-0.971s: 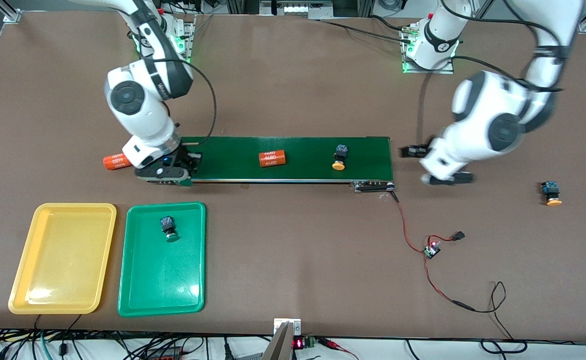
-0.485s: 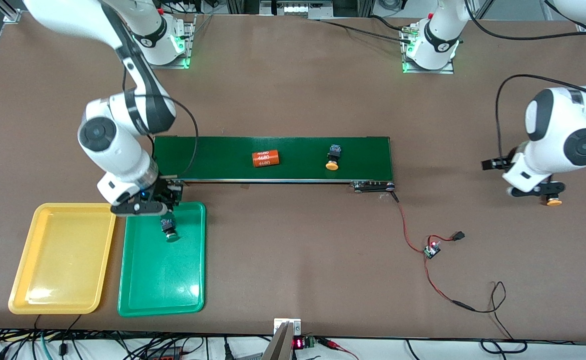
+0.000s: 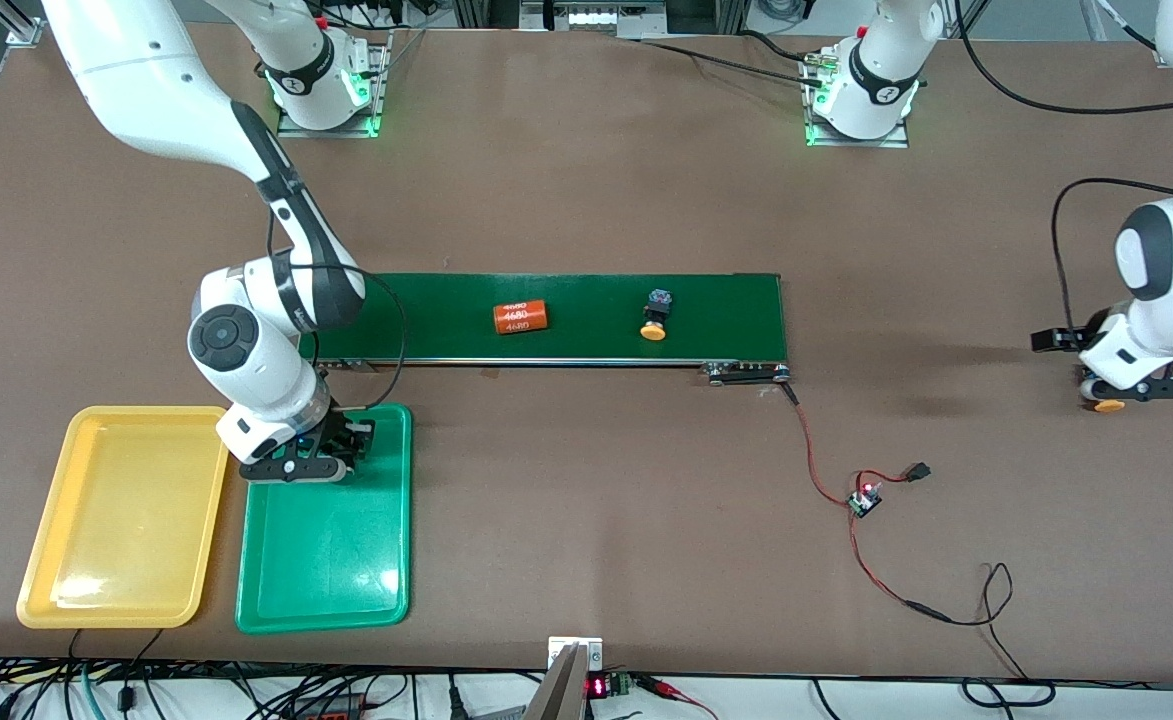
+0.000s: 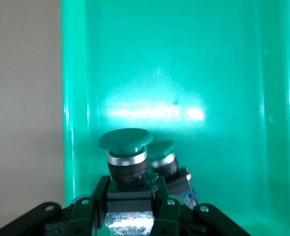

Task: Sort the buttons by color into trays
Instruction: 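Drop the green button into the green tray while the left gripper reaches the last button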

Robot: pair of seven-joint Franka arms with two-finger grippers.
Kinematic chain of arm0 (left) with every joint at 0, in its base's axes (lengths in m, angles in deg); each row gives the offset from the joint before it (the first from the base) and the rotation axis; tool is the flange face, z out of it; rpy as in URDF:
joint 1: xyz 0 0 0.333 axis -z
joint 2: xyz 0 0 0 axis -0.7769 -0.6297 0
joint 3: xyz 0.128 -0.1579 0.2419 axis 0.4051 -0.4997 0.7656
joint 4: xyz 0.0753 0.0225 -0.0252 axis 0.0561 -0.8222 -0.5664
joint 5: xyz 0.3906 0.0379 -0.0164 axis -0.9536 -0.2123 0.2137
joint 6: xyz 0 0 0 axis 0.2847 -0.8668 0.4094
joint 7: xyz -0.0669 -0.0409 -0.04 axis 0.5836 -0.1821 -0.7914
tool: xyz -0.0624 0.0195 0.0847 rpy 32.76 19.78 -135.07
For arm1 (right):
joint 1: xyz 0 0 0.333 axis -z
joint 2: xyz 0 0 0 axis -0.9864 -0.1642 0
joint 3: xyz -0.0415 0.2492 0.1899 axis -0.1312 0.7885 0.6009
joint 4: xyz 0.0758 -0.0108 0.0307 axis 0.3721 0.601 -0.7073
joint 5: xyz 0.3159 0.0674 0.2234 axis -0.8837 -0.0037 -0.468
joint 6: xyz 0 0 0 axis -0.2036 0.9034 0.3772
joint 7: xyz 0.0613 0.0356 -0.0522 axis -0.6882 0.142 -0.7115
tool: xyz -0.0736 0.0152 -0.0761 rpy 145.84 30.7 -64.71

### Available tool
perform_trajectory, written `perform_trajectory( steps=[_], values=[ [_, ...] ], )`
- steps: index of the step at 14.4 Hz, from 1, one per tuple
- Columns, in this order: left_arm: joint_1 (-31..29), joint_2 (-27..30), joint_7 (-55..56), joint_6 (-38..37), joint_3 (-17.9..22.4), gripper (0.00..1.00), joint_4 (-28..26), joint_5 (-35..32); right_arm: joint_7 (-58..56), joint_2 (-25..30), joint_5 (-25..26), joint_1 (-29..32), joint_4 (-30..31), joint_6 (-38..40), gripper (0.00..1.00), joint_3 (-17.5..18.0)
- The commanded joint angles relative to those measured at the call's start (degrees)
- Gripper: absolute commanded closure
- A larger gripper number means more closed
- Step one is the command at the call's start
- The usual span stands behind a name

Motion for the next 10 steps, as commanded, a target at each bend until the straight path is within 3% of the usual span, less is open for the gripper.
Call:
perform_trajectory(
  steps=[1, 3, 7, 8, 9, 10],
  values=[
    [-3.43, -5.23, -10.64, 4.00, -0.22, 0.00, 4.97, 4.99, 0.02, -1.79, 0.82, -0.45, -1.68, -1.69, 0.91, -0.31],
    [-3.70, -7.77, -13.83, 5.59, 0.30, 0.00, 7.77, 5.27, 0.02, -1.97, 0.73, -0.54, -1.68, -1.69, 0.84, -0.31],
    [-5.81, -10.86, -14.54, 6.04, 1.36, 0.00, 10.34, 8.84, 0.28, -1.88, 0.73, -0.98, -1.59, -1.69, 0.30, -0.31],
    [-5.81, -10.95, -15.76, 6.04, 1.45, 0.00, 10.43, 10.09, 0.37, -1.71, 0.64, -1.15, -1.51, -1.69, 0.10, -0.40],
    [-5.90, -11.30, -17.43, 6.04, 1.45, 0.00, 10.51, 10.88, 0.28, -1.53, 0.82, -1.07, -1.24, -1.78, 0.00, -0.48],
    [-5.90, -11.91, -18.40, 6.13, 1.45, 0.00, 10.60, 12.46, 0.37, -1.44, 0.82, -1.07, -1.15, -1.69, 0.00, -0.66]
  ],
)
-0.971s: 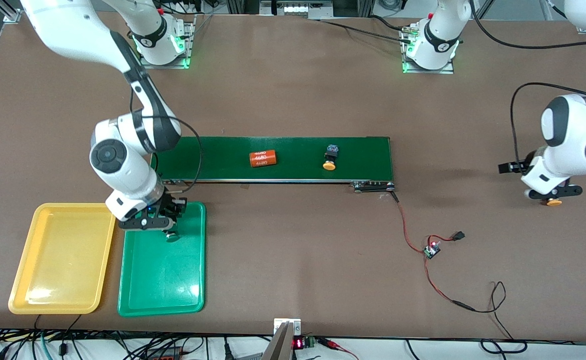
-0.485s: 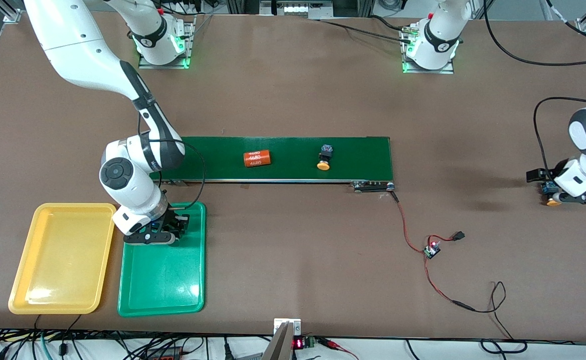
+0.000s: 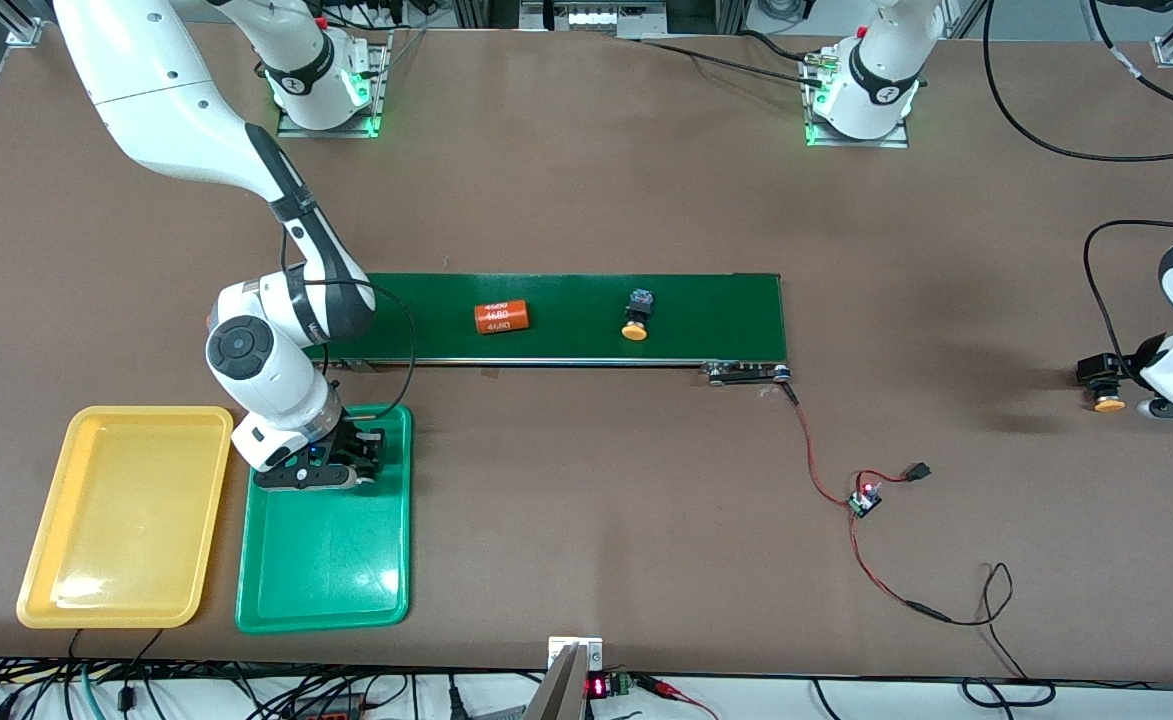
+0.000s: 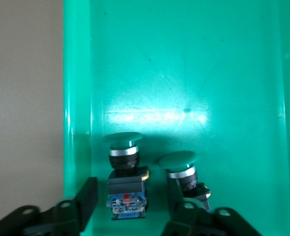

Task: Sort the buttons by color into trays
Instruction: 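Drop the green button into the green tray while the left gripper reaches the last button, then grasp the cylinder with the right gripper while the left gripper grasps the button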

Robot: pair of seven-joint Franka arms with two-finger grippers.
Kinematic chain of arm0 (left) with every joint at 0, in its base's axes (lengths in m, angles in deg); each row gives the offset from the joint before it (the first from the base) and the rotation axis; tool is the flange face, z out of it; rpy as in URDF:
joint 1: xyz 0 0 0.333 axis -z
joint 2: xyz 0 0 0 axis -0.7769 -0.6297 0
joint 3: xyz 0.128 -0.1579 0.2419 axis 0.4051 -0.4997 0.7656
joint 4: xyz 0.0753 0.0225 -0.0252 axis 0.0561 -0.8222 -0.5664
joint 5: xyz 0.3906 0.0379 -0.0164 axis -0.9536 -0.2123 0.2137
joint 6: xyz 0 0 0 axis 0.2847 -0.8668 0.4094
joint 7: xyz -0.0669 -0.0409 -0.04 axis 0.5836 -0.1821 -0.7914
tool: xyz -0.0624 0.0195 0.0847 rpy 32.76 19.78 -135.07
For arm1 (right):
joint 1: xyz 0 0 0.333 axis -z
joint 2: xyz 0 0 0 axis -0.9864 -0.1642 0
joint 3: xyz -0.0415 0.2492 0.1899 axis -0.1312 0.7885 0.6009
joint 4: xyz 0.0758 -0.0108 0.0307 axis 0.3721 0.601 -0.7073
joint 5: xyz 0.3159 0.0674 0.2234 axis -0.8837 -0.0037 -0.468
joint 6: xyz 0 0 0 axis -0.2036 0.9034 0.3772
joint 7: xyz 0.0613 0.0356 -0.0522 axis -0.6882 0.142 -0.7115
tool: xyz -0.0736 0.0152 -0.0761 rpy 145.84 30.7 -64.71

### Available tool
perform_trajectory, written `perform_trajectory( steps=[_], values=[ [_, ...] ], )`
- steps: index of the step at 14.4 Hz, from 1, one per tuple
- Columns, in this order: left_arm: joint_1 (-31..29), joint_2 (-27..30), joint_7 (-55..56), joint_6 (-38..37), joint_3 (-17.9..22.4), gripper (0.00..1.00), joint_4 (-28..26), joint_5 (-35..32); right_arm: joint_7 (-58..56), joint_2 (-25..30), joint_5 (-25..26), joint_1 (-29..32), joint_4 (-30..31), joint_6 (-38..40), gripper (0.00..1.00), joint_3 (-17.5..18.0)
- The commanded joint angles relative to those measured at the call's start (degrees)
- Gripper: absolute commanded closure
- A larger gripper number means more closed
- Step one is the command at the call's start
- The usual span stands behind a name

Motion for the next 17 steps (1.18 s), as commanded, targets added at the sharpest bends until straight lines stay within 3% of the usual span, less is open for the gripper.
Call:
perform_trajectory(
  steps=[1, 5, 11, 13, 14, 15, 17],
  values=[
    [-0.05, -2.15, -4.23, 0.04, 0.14, 0.00, 1.59, 4.99, 0.37, 0.43, 0.79, -0.40, -0.26, -0.06, 0.00, -0.60],
    [-0.14, -2.59, -4.86, 0.65, 0.23, 0.00, 1.59, 5.71, 0.54, 4.63, 0.52, -0.49, 3.50, 0.37, 0.00, -0.60],
    [-0.14, -2.50, -5.03, 3.12, 1.19, 0.00, 1.42, 5.01, 6.94, 18.42, -0.09, -0.66, 18.69, 0.81, 0.00, 0.10],
    [-0.14, -3.03, -4.94, 3.30, 1.81, 0.01, 1.24, 5.01, 12.73, 24.04, -0.09, -0.57, 23.79, 4.39, 0.00, 2.90],
    [-0.14, -3.21, -4.94, 3.30, 1.81, 0.11, 1.15, 5.01, 13.46, 26.33, -0.09, -0.57, 25.47, 7.29, 0.00, 4.13],
    [-0.14, -3.38, -5.03, 3.21, 1.81, 0.32, 1.07, 4.92, 13.64, 28.27, -0.09, -0.49, 26.53, 9.84, 0.00, 5.45],
    [-0.14, -3.73, -6.26, 3.12, 1.90, 0.46, 0.89, 5.01, 13.99, 30.83, -0.62, -0.49, 28.73, 11.45, 0.00, 7.13]
  ],
)
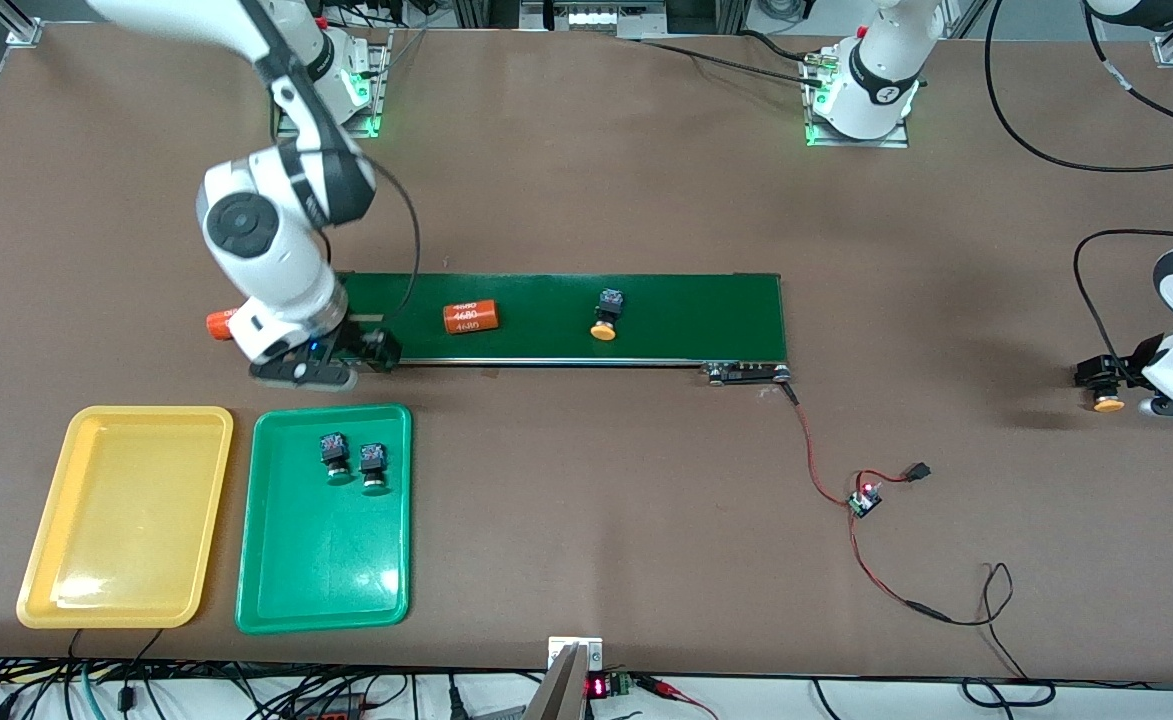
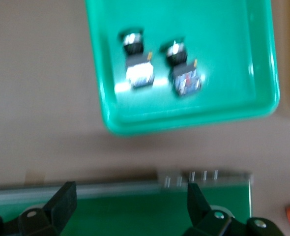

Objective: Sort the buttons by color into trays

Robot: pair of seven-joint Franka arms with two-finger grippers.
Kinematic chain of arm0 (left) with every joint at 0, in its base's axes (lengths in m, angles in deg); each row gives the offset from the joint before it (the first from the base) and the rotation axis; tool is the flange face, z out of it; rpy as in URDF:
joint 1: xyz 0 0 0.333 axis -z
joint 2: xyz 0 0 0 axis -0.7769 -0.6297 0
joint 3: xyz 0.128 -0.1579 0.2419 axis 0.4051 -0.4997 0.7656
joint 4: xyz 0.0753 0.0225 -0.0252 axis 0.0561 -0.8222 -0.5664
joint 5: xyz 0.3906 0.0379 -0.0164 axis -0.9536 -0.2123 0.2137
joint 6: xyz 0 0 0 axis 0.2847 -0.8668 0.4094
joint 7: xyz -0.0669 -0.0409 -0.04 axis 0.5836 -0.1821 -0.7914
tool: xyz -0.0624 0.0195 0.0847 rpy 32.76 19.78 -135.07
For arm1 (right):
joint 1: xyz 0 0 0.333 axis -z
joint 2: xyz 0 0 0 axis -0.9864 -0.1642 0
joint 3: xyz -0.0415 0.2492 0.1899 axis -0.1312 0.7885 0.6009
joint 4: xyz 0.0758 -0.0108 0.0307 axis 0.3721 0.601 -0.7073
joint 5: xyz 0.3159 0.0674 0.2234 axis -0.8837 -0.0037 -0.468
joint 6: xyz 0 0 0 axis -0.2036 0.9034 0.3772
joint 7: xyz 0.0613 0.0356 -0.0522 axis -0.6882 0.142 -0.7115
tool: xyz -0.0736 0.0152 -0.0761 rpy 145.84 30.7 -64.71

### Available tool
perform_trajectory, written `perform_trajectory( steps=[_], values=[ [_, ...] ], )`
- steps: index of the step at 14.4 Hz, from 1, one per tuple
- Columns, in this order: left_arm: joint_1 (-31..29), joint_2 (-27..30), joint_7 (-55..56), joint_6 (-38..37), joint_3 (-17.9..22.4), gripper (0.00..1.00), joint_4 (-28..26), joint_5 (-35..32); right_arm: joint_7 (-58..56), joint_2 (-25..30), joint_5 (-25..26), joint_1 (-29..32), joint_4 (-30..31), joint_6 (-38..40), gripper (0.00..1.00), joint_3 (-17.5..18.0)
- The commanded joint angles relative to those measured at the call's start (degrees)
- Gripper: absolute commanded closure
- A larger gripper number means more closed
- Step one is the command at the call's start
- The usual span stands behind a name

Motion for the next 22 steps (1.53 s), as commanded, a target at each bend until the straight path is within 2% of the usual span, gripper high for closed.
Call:
perform_trajectory(
  steps=[1, 2, 4, 6, 8, 10, 12, 14, 16, 19, 22],
  values=[
    [0.22, -0.83, -2.58, -0.19, 0.41, 0.50, 0.58, 0.77, 2.27, 5.23, -2.01, 0.27, 5.77, 0.99, 0.00, 2.21],
    [0.22, -0.57, -2.66, -0.45, 0.41, 0.55, 0.66, 0.68, 3.24, 5.24, -3.25, 0.27, 6.21, 0.72, 0.00, 3.44],
    [0.74, -0.48, -2.58, -1.42, 0.49, 0.73, 1.45, 0.77, 5.43, 5.24, -3.44, 0.18, 6.57, 0.46, 0.00, 4.59],
    [1.27, 0.48, -2.66, -2.73, 0.32, 0.81, 1.89, 0.60, 8.95, 5.24, -3.52, 0.27, 7.62, -0.76, 0.00, 6.69],
    [1.89, 1.98, -3.19, -11.65, -0.73, 0.81, 4.69, 0.60, 11.15, 4.63, -3.44, 0.18, 8.94, -3.40, 0.00, 8.45],
    [2.42, 2.07, -3.28, -25.34, -3.10, 0.81, 11.17, 0.77, 11.51, 3.57, -3.44, -0.17, 9.29, -4.98, 0.00, 9.07],
    [2.94, 2.59, -2.40, -36.26, -6.52, 0.82, 15.33, 1.38, 11.51, 2.87, -3.44, -1.04, 9.21, -5.17, 0.00, 9.07],
    [3.21, 3.73, -1.79, -42.96, -10.38, 0.83, 15.69, 1.47, 14.04, 1.12, -3.17, -2.80, 8.95, -6.04, 0.00, 9.07],
    [3.91, 3.74, 3.89, -44.40, -13.99, 0.85, 14.99, 1.56, 16.16, 0.49, -3.17, -2.98, 8.86, -7.62, 0.00, 8.99],
    [5.05, 3.65, 17.32, -44.49, -21.98, 0.85, 13.94, 1.65, 16.08, 0.23, -2.64, -2.98, 8.77, -7.98, 0.00, 8.99],
    [5.67, 3.30, 33.24, -44.23, -32.70, 0.85, 12.53, 2.09, 15.47, 0.05, -0.55, -2.89, 8.77, -8.33, 0.00, 8.99]
  ],
)
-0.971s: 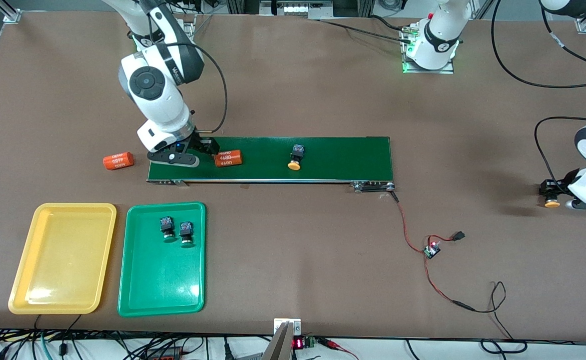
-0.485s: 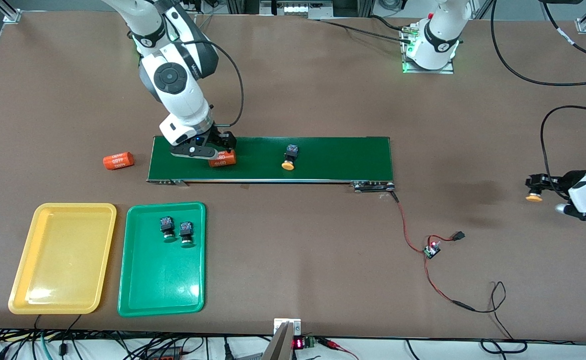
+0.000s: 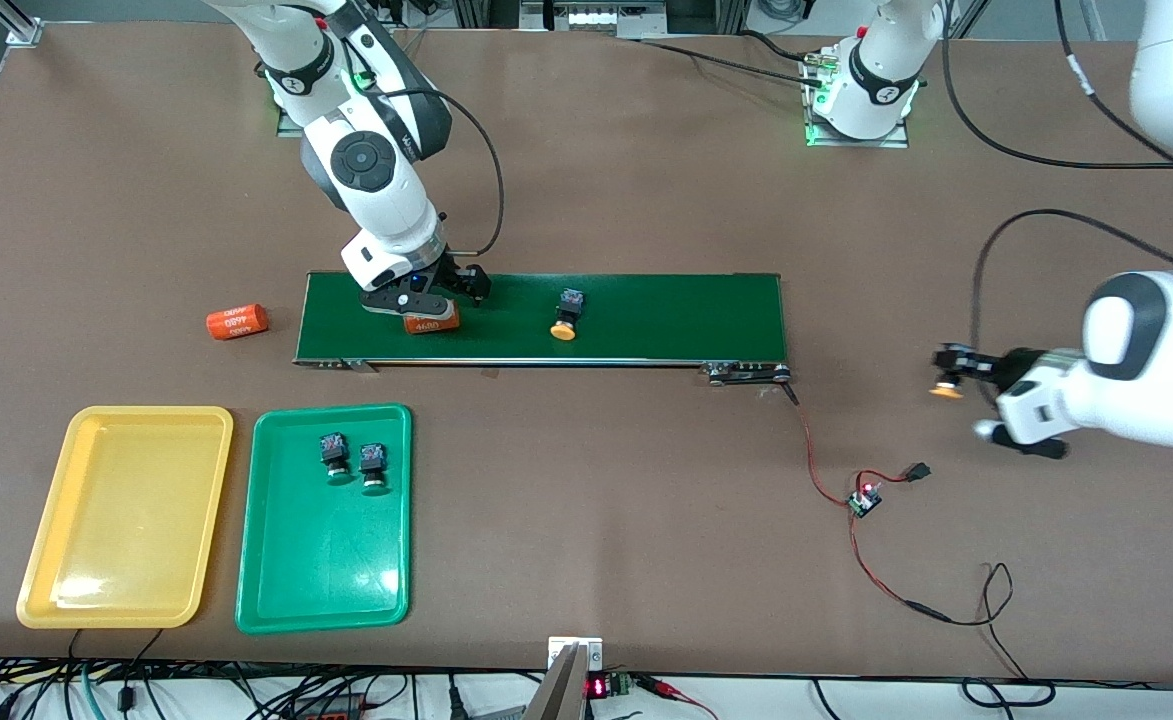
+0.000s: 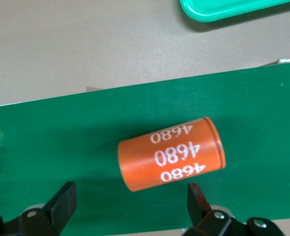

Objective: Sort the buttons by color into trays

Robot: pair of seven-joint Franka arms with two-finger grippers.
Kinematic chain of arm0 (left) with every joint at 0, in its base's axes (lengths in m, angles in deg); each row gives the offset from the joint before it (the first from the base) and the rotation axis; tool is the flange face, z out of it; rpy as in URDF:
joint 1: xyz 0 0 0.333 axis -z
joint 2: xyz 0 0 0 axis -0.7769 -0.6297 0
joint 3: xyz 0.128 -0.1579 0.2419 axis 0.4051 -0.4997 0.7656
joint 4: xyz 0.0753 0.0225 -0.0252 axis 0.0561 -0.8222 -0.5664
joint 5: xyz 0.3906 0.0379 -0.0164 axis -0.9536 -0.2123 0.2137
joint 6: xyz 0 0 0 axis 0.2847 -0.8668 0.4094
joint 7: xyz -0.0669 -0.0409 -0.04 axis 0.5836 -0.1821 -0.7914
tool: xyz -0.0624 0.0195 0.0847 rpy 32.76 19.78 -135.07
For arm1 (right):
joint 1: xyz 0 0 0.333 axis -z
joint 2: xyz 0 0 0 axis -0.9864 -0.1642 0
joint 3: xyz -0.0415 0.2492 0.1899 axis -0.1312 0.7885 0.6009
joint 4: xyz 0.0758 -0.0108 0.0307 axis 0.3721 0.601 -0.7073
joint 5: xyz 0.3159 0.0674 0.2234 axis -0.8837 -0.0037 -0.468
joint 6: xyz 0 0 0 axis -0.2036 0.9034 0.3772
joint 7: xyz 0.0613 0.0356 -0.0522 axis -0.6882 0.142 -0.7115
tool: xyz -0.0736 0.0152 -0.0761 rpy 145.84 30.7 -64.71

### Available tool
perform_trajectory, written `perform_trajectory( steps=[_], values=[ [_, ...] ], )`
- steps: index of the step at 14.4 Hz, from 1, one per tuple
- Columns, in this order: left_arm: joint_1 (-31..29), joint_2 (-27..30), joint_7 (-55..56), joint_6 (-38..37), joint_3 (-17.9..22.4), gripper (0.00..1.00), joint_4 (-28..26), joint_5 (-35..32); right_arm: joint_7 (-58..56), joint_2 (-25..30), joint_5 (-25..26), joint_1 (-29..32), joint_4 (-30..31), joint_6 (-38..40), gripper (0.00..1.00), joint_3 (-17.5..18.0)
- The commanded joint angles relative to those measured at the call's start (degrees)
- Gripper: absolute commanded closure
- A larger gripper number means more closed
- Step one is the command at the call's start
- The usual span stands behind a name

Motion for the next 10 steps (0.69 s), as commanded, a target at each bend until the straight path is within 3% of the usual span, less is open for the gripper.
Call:
perform_trajectory(
  steps=[1, 3, 6, 8, 10],
  values=[
    [0.86, -0.17, 11.07, 0.13, -8.52, 0.85, -0.58, 1.27, 0.20, -0.40, 3.23, 0.07, -0.10, -0.57, 0.00, 0.18],
    [2.88, -0.79, 13.73, 4.68, -13.27, 0.85, -1.27, 1.80, -0.06, -0.84, 5.17, -0.02, -0.10, -0.57, 0.00, 0.18],
    [4.99, -0.61, 18.89, 15.13, -18.55, 0.85, -7.93, 1.89, -0.06, -0.93, 5.53, -0.02, -0.18, -0.57, 0.00, 0.18],
    [7.44, -0.61, 26.26, 24.26, -21.54, 0.85, -12.95, 1.89, 0.11, -0.93, 5.53, 0.07, -0.18, -0.57, 0.00, 0.18],
    [9.91, -0.61, 33.05, 28.77, -22.96, 0.85, -15.42, 1.27, 0.11, -0.93, 5.53, 0.07, -0.27, -0.65, 0.00, 0.18]
  ],
)
